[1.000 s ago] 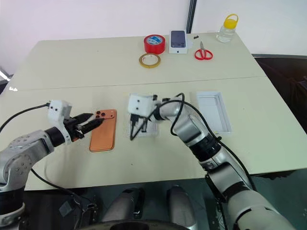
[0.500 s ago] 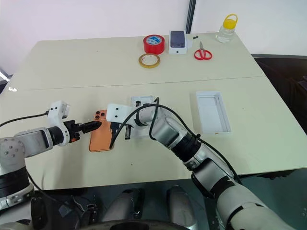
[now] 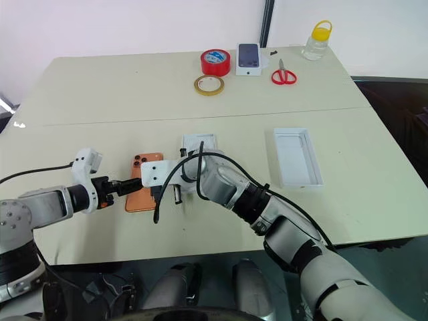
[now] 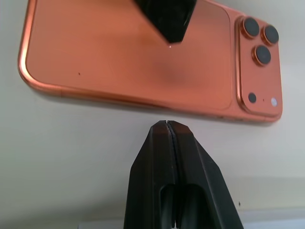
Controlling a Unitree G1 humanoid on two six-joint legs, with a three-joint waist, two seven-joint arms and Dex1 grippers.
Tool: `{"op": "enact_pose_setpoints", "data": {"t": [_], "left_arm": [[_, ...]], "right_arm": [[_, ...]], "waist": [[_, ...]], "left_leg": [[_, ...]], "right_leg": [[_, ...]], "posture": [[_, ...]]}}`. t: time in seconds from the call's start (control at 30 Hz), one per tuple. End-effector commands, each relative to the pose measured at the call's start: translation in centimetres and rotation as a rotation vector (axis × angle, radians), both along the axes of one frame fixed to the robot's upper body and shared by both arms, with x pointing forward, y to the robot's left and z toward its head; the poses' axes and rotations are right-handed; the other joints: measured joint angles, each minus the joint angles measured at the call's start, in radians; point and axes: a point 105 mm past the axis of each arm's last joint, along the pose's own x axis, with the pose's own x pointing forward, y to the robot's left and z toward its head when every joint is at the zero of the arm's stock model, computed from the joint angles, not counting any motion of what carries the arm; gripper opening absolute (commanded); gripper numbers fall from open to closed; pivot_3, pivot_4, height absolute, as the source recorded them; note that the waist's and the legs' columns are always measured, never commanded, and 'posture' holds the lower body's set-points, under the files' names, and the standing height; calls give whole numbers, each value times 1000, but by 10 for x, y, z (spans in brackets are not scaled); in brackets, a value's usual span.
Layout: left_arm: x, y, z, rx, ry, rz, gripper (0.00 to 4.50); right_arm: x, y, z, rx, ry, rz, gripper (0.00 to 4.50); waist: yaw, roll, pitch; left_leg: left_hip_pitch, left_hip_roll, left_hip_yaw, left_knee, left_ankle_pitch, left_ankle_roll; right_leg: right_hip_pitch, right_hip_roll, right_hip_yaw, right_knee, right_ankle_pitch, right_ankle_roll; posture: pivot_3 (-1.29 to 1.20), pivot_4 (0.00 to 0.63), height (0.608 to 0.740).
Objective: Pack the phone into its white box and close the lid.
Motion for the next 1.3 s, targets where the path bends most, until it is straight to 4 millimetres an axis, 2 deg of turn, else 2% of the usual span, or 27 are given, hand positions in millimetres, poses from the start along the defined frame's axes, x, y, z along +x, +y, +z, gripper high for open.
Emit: {"op": "enact_pose_setpoints", "data": {"t": [0.03,0.37,0.5,0.8,0.93,1.13,1.17,1.2,1.3], "left_arm": [[-11,-16,-13,-76,72,-63,4468],[-11,-40,-8,-215,51,-110,4468],[-9,-43,-3,-257,36,-109,4468],[-1,-36,5,-333,31,-63,4468],[0,-34,4,-309,39,-43,4468],[4,-17,4,-318,28,55,4468],[4,-15,3,-322,28,72,3957],[4,-14,3,-324,29,84,3729],[1,-10,1,-327,35,111,2348]], "right_arm": [[-4,9,4,8,-5,37,0],[-4,8,-2,10,21,28,0],[-4,8,-2,13,22,23,0],[-2,8,-2,19,25,11,0],[-1,8,-2,23,25,9,0],[0,8,-1,26,20,4,0],[0,8,-1,26,19,4,0],[0,8,-1,26,17,3,0],[0,8,0,25,14,3,0]], "waist": [[0,1,-1],[5,3,-6],[8,3,-6],[1,1,-7],[0,1,-7],[-1,1,-7],[-1,1,-7],[-1,1,-7],[-1,1,-7]], "left_leg": [[0,0,0,0,0,0],[3,0,0,0,0,0],[4,0,0,0,0,0],[4,0,0,0,-1,0],[4,0,0,0,-1,0],[4,0,0,0,-1,0],[4,0,0,0,-1,0],[4,0,0,0,-1,0],[3,0,0,0,-1,-1]], "right_leg": [[0,0,0,0,0,0],[1,0,0,-1,0,0],[2,0,0,-2,0,0],[2,0,0,-1,0,0],[2,0,0,0,0,0],[2,1,0,0,0,0],[2,1,0,0,0,0],[2,1,0,0,0,0],[1,1,1,-1,0,0]], "posture": [[0,150,740],[0,150,740],[0,150,740],[0,150,740],[0,150,740],[0,150,740],[0,150,740],[0,150,740],[0,150,740]]}}
